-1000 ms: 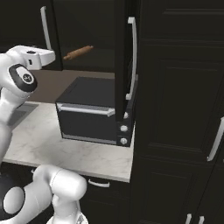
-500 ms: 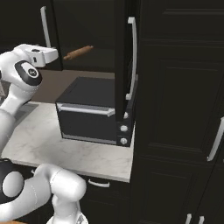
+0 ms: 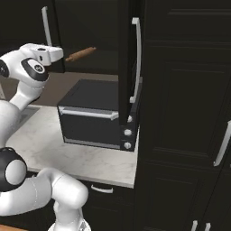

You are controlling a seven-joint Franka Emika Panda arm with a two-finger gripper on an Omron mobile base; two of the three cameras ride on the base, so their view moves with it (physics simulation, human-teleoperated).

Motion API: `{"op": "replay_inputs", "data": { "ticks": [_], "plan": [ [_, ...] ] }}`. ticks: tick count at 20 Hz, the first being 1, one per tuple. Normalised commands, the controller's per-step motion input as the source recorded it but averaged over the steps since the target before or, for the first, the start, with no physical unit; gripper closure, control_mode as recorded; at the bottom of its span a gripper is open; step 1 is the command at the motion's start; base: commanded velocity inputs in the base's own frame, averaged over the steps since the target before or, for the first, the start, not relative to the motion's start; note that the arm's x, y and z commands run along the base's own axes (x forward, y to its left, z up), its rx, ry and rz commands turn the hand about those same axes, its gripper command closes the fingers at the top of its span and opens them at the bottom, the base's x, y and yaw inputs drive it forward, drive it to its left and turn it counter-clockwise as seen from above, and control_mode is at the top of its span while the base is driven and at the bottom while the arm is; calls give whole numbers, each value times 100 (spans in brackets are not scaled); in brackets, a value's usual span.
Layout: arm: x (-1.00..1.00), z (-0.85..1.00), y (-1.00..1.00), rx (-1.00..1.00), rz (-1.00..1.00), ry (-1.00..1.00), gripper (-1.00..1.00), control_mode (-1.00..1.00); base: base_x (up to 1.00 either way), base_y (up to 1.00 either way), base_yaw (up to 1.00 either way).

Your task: Open the cabinet, retrieve the rolling pin, and place it next to the meat on the cutting board to prepare for tenderizing.

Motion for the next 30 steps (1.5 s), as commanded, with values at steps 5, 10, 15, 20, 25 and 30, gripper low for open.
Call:
{"op": "replay_inputs", "data": {
  "ticks": [5,10,15,20,25,30],
  "plan": [
    [38,-4,7,0,1,0,-100,-100,0,0,0],
    [41,-5,6,0,2,0,100,-100,0,0,0],
    [39,-5,2,0,4,0,100,-100,0,0,0],
    [17,-4,4,0,5,1,100,-100,0,0,0],
    [15,-14,5,0,9,0,100,-100,0,0,0],
    [-9,-16,36,0,7,0,100,-100,0,0,0]
  ]
}}
